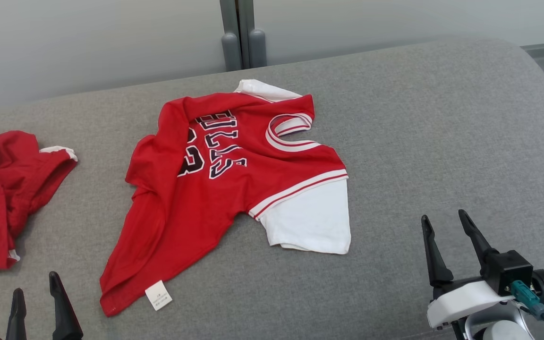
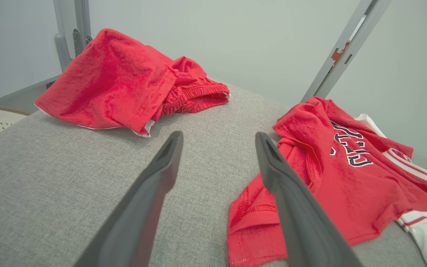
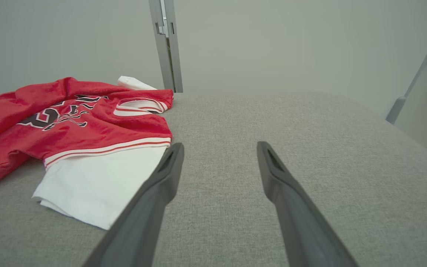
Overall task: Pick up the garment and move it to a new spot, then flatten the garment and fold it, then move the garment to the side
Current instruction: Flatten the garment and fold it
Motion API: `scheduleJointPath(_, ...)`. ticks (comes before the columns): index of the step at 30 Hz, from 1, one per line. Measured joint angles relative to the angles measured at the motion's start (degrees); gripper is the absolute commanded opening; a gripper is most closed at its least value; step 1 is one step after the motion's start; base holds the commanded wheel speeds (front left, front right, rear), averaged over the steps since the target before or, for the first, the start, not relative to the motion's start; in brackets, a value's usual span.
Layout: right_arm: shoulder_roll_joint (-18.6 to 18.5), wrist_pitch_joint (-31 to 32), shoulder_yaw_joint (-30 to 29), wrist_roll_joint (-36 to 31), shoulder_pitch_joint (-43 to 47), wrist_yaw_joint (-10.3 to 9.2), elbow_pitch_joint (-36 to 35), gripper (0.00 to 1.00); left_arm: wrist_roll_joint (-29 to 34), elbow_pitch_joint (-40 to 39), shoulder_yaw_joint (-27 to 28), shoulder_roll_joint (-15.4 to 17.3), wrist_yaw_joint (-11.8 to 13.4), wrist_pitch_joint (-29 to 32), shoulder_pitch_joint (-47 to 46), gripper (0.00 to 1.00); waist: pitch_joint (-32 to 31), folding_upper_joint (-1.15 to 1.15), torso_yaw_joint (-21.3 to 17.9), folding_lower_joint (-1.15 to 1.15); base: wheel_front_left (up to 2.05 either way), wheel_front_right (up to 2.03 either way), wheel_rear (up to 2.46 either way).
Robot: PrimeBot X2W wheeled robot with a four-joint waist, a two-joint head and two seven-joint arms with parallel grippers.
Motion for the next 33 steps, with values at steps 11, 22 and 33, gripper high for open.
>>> scheduleJointPath(11,0.0,0.0,-1.48,-1.93,2.11,0.0,-4.72,1.0,10.94,-8.03,-5.42,-0.08,-2.9,-0.09,4.27,1.0,-3.14,0.0,1.74,0.0,0.0,0.0,0.0)
scheduleJointPath(22,0.01,0.0,-0.12,-2.04,3.36,0.0,-3.2,1.0,13.78,-5.56,-8.1,-0.08,-3.94,-0.09,4.93,1.0,-4.21,0.0,3.49,0.0,0.0,0.0,0.0)
scheduleJointPath(33,0.01,0.0,0.53,-1.59,3.83,0.0,-2.24,1.0,12.62,-4.22,-8.75,-0.08,-4.52,-0.09,5.08,1.0,-4.48,0.0,3.67,0.0,0.0,0.0,0.0)
